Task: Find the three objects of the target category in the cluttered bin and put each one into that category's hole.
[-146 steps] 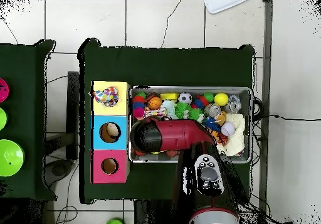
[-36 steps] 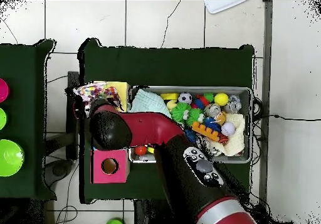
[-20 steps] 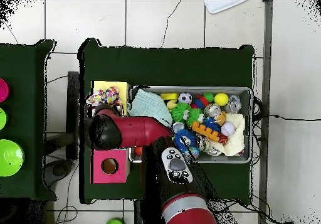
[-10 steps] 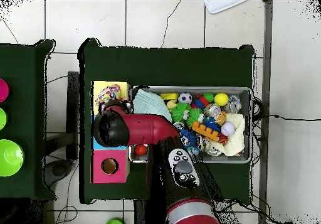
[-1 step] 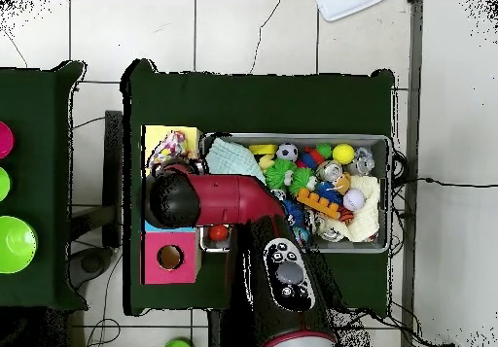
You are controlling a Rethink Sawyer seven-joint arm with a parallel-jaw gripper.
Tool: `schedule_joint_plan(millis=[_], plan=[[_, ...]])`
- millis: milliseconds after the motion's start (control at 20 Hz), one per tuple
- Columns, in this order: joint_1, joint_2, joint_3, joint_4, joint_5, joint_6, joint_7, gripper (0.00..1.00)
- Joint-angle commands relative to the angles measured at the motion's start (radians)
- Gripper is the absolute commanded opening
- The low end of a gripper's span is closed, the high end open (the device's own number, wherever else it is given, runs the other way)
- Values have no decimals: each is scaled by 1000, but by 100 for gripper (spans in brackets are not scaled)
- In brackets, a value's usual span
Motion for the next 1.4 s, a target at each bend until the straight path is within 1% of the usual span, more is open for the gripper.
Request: schedule_joint_plan(millis=[50, 200, 450, 850, 1100, 1400], plan=[[-34, -69, 21, 47, 72, 231, 144, 0], [-30, -104, 24, 63, 92, 267, 151, 0], [-18, -123, 18, 32, 114, 350, 155, 0], [-18, -165, 21, 22, 142, 404, 144, 0], [-13, -184, 14, -26, 125, 400, 135, 0], [-8, -160, 4, -98, 96, 374, 134, 0]])
